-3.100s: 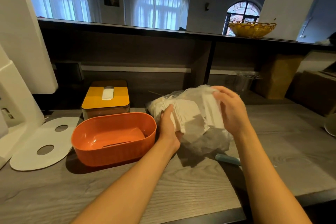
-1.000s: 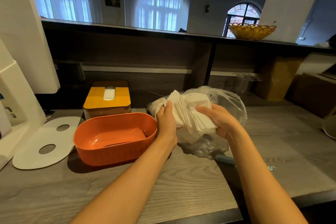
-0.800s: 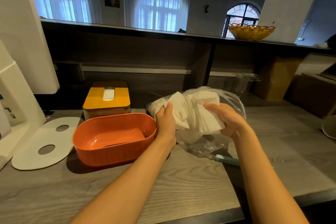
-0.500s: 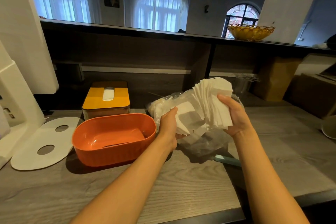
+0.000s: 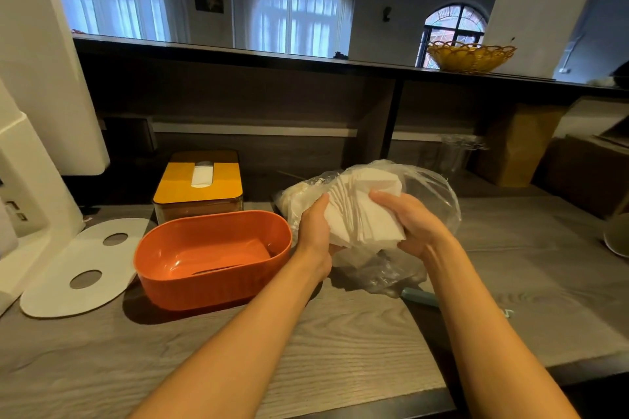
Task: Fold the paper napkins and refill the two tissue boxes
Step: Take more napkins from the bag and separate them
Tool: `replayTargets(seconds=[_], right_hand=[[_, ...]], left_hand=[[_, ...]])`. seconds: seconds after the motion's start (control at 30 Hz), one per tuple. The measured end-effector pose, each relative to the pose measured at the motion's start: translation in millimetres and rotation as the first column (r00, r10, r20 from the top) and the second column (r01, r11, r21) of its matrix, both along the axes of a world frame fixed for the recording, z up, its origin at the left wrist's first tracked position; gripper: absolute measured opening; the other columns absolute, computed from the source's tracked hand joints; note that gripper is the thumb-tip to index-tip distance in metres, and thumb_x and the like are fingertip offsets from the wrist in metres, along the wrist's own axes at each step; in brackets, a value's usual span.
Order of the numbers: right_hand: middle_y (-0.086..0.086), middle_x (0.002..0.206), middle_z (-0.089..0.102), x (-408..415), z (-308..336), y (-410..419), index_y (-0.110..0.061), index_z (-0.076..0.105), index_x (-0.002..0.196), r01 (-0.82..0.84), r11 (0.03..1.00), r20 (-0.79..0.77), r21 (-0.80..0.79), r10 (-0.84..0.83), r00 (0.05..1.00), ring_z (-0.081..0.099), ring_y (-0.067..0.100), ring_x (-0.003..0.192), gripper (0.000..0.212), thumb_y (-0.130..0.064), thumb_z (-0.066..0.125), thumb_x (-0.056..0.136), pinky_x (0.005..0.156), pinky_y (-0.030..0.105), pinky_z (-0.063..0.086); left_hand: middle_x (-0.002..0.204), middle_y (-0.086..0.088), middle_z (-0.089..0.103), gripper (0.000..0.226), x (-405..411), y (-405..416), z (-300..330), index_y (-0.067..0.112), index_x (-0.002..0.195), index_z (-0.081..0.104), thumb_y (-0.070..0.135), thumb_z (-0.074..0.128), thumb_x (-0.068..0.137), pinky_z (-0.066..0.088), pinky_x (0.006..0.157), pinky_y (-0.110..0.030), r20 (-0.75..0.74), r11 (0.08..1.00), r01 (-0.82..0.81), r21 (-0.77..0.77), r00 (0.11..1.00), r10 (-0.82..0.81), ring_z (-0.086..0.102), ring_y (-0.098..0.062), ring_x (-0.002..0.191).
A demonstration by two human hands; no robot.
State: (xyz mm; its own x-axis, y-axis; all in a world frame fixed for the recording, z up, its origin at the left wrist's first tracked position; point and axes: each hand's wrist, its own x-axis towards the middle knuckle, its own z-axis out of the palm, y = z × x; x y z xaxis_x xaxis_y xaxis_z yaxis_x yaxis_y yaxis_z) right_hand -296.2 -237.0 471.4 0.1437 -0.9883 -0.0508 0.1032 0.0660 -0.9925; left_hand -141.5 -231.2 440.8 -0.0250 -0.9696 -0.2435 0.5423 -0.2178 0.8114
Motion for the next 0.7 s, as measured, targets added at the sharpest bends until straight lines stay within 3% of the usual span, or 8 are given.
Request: replayTargets(seconds=[0.13,0.27,0.33,0.43,0.57,0.63,0.7], right_hand=[[0.012,0.108,0.070,-3.9,0.3,-2.0,-0.014,0.054,0.130,-0.001,1.000,-0.027,0.029,0.001,1.000,0.071,0.023,0.089,0.052,-0.035,0.068,0.085,0.066,0.032,0.058],[0.015,0.114,0.069,-9.7,0.5,-3.2,-0.010,0.056,0.131,0.041,0.999,-0.009,0.035,-0.041,0.999,0.070,0.024,0.091,0.047,-0.031,0.067,0.090,0.064,0.032,0.058],[0.017,0.117,0.068,-15.3,2.1,-3.1,-0.006,0.056,0.133,0.093,0.996,0.023,0.012,-0.093,0.995,0.069,0.026,0.095,0.055,-0.028,0.071,0.084,0.066,0.033,0.060],[0.018,0.122,0.066,-20.9,3.1,-2.1,-0.007,0.056,0.133,0.154,0.988,0.133,0.015,-0.155,0.979,0.067,0.031,0.106,0.062,-0.026,0.073,0.076,0.075,0.041,0.059],[0.013,0.117,0.069,-20.0,5.5,-1.2,-0.015,0.059,0.125,0.201,0.977,0.420,0.068,-0.211,0.882,0.067,0.032,0.108,0.044,-0.021,0.070,0.083,0.073,0.046,0.059],[0.013,0.120,0.068,-18.6,7.3,1.1,-0.015,0.056,0.130,0.154,0.985,0.549,0.072,-0.169,0.819,0.067,0.031,0.107,0.047,-0.023,0.067,0.085,0.076,0.046,0.060],[0.013,0.124,0.066,-17.2,8.0,3.4,-0.015,0.050,0.139,0.081,0.997,0.629,0.014,-0.071,0.774,0.069,0.031,0.106,0.054,-0.026,0.063,0.088,0.077,0.044,0.061]], left_hand=[[0.124,-0.007,0.068,0.041,1.5,1.0,-1.3,0.025,0.131,0.060,0.046,0.057,0.096,0.056,0.080,-0.041,-0.085,1.000,0.000,-0.021,0.996,-0.002,0.064,-0.030,0.113],[0.124,-0.010,0.067,0.023,4.1,1.5,-0.7,0.023,0.116,0.065,0.029,0.057,0.095,0.051,0.091,-0.042,-0.036,0.994,0.079,-0.075,0.996,-0.082,0.061,-0.031,0.116],[0.123,-0.010,0.065,0.023,4.0,2.4,0.3,0.023,0.115,0.063,0.016,0.055,0.095,0.052,0.084,-0.039,0.012,0.987,0.111,-0.115,0.994,-0.111,0.060,-0.029,0.114],[0.117,-0.007,0.066,0.028,1.9,0.5,-1.0,0.021,0.122,0.060,0.009,0.053,0.098,0.055,0.077,-0.034,0.041,0.987,0.100,-0.126,0.995,-0.096,0.062,-0.026,0.107],[0.106,-0.003,0.066,0.029,0.0,-5.4,-4.8,0.021,0.130,0.052,0.013,0.055,0.102,0.057,0.080,-0.038,-0.049,0.997,0.036,-0.074,0.998,-0.040,0.065,-0.023,0.097],[0.102,-0.003,0.065,0.036,-0.1,-7.7,-6.5,0.021,0.135,0.048,0.013,0.058,0.101,0.057,0.077,-0.039,-0.093,1.000,-0.008,-0.031,0.996,0.005,0.065,-0.023,0.092],[0.112,-0.007,0.065,0.043,0.3,-10.3,-8.6,0.016,0.140,0.047,0.014,0.061,0.100,0.057,0.085,-0.045,-0.127,0.999,-0.035,0.000,0.991,0.035,0.065,-0.028,0.100]])
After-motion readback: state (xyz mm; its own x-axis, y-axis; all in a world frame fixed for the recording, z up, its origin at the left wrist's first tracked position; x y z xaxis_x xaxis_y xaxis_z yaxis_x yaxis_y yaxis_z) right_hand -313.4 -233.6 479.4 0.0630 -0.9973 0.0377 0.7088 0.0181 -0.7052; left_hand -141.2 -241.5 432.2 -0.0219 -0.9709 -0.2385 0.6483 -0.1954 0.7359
